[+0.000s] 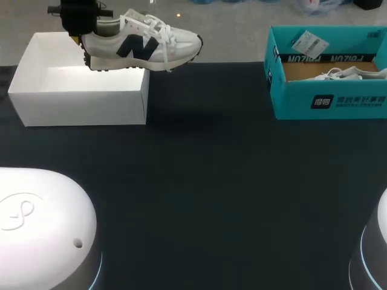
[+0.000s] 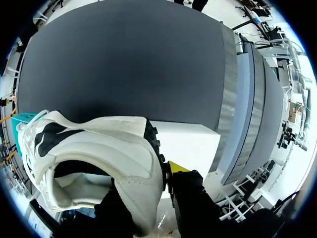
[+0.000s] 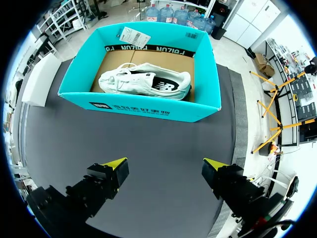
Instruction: Take the shoe out of the shoebox, open the shoe tongue, remove and reinsert the insole, then place the shoe into the shoebox
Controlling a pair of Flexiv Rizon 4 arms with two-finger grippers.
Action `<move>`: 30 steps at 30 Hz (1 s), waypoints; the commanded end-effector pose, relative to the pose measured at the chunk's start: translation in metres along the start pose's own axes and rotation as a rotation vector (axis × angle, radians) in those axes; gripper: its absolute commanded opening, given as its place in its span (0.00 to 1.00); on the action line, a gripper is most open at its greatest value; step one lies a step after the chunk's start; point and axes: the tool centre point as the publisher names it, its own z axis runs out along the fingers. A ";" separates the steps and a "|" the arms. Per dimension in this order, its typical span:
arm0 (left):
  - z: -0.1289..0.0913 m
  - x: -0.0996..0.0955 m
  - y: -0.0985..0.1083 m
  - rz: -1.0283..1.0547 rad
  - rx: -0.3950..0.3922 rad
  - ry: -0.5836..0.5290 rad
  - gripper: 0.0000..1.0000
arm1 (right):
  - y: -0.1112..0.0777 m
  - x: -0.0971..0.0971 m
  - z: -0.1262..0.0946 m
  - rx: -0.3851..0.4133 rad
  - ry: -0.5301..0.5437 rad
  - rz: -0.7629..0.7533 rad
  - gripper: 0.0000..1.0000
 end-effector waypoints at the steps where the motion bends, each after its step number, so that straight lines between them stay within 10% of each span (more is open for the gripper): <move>1: 0.000 0.002 -0.003 0.000 -0.029 -0.004 0.00 | 0.000 0.000 0.000 -0.001 0.000 0.000 1.00; 12: 0.000 0.002 -0.003 0.000 -0.029 -0.004 0.00 | 0.000 0.000 0.000 -0.001 0.000 0.000 1.00; 19: 0.001 -0.010 -0.032 0.010 0.096 -0.005 0.00 | 0.000 0.000 0.000 -0.001 0.000 0.000 1.00; 30: -0.015 -0.032 -0.075 -0.013 0.074 -0.001 0.00 | 0.000 0.000 0.000 -0.001 0.000 0.000 1.00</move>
